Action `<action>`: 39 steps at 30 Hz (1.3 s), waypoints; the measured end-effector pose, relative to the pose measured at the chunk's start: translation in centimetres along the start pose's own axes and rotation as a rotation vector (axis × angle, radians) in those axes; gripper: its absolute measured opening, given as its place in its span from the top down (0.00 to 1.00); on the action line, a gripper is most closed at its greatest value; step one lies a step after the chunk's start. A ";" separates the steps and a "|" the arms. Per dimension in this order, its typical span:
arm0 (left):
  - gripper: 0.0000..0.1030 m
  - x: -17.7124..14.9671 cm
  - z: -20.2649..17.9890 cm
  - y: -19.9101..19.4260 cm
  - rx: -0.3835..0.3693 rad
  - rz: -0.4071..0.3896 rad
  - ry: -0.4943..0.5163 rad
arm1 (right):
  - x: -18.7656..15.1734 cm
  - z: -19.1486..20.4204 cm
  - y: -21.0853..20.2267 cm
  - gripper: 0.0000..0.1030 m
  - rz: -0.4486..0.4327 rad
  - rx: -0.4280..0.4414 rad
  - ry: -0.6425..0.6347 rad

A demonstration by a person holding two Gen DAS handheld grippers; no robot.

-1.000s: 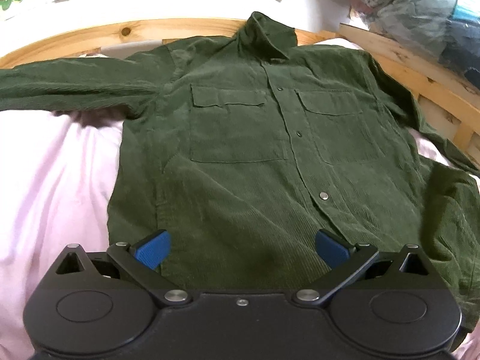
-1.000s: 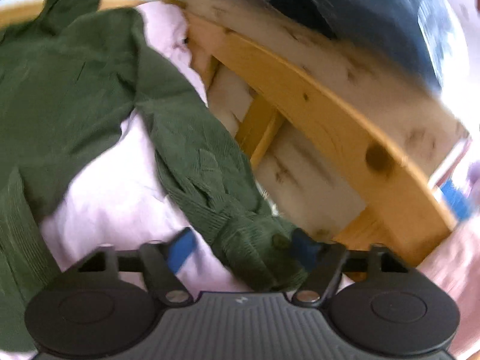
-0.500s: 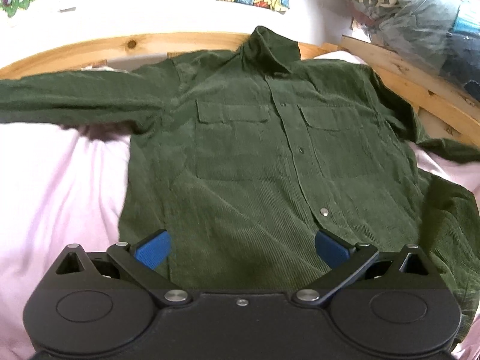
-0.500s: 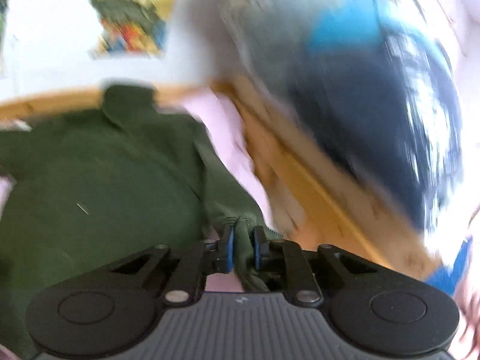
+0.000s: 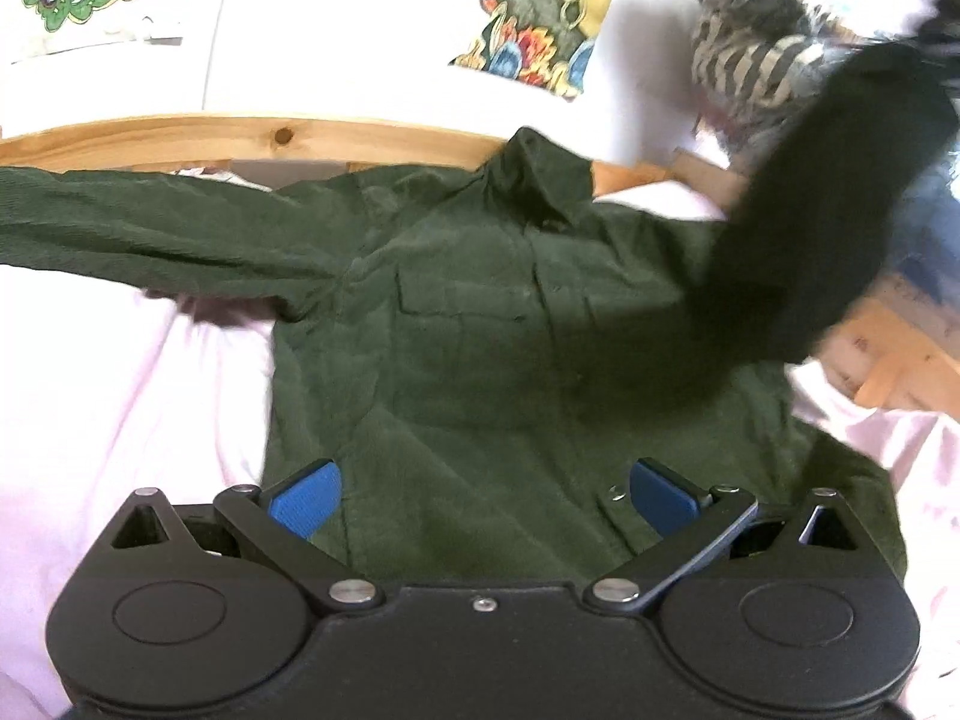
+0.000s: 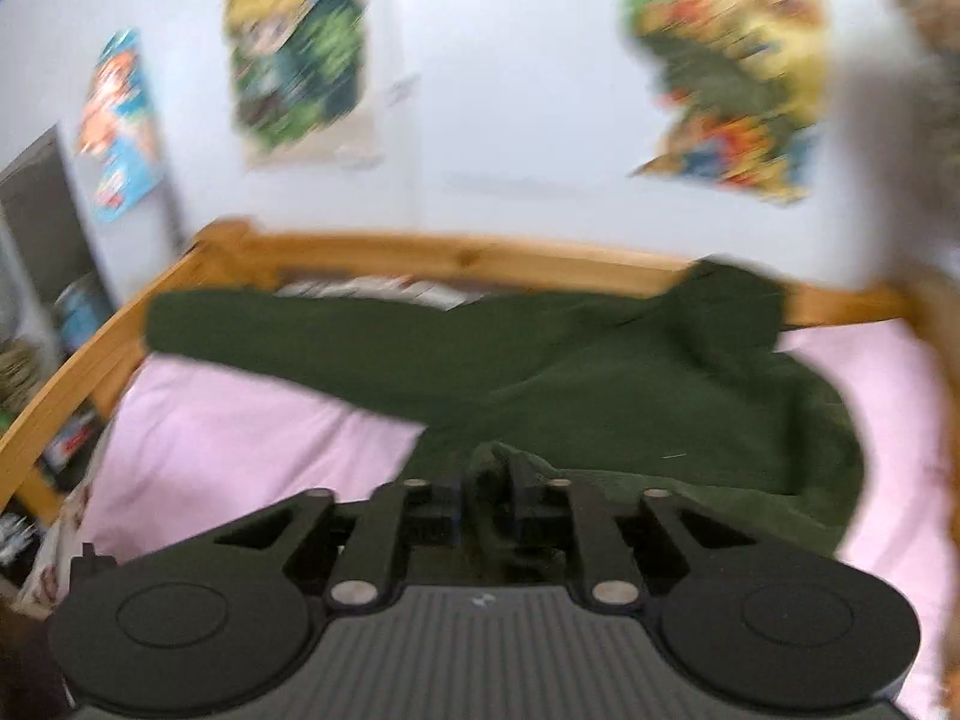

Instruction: Fold large clothes

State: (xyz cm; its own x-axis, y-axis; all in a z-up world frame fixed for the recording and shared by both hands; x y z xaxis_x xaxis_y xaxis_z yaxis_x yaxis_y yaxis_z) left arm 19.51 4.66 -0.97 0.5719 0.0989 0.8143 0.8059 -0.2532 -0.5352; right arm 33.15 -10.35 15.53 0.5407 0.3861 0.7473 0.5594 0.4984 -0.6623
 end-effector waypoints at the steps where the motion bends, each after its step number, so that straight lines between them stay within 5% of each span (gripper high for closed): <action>1: 0.01 0.0 0.0 -0.1 -0.012 -0.007 -0.003 | -0.4 0.9 1.1 0.72 0.017 0.038 -0.005; 3: 0.01 0.0 -0.1 -0.3 -0.034 -0.019 -0.003 | -0.5 0.9 2.6 0.55 0.017 0.068 -0.006; 5: 0.01 -0.1 -0.2 -0.2 -0.045 -0.024 0.005 | -1.0 -1.1 2.4 0.26 -0.013 0.059 0.005; 8: 0.01 -0.5 0.2 0.4 -0.041 -0.029 0.011 | -1.6 -6.6 3.0 0.19 -0.054 -0.064 0.029; 12: 0.01 -0.7 1.8 2.4 -0.008 -0.038 0.014 | -4.2 -16.5 5.0 0.14 -0.059 -0.361 0.023; 15: 0.01 -0.4 3.4 5.4 0.046 -0.012 -0.012 | -6.3 -22.9 7.3 0.21 -0.017 -0.454 0.108; 22: 0.01 -0.2 6.0 11.7 0.080 0.070 -0.065 | -6.2 -31.5 11.3 0.30 -0.070 -0.312 0.412; 24: 0.01 -0.8 6.6 12.6 0.081 0.091 -0.073 | -6.3 -33.2 13.1 0.77 -0.051 -0.260 0.492; 25: 0.01 -1.0 6.9 12.9 0.082 0.102 -0.080 | -6.1 -33.8 13.7 0.91 -0.044 -0.291 0.488; 31: 0.01 -1.4 7.8 13.1 0.056 0.096 -0.124 | -1.2 -34.9 12.1 0.93 -0.192 -0.616 0.240; 33: 0.01 -1.4 7.8 13.2 0.037 0.089 -0.134 | -0.5 -35.9 13.3 0.92 -0.143 -0.684 0.170; 36: 0.01 -1.6 7.3 13.6 0.026 0.106 -0.140 | -2.0 -37.2 14.8 0.76 -0.092 -0.687 0.202; 38: 0.01 -1.8 6.9 13.8 0.038 0.113 -0.099 | -3.6 -37.3 13.7 0.33 -0.138 -0.663 0.245; 39: 0.01 -1.9 6.9 13.7 0.039 0.110 -0.090 | -4.6 -37.1 12.6 0.28 -0.172 -0.636 0.275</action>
State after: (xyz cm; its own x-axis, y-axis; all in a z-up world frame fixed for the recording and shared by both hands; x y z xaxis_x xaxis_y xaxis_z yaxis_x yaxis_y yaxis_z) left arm 30.51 7.60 -11.44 0.6674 0.1591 0.7275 0.7417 -0.2297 -0.6302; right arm 61.06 -34.67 1.74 0.5035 0.0913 0.8592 0.8640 -0.0468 -0.5013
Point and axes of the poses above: each gripper's, at about its wrist camera, not at the fingertips, and y roughly the way its jaws point, z to its left, x to its top, the point moved 6 cm from there along y, roughly the way its jaws point, and after that the axes turned 2 degrees about z, right-handed, at the moved point
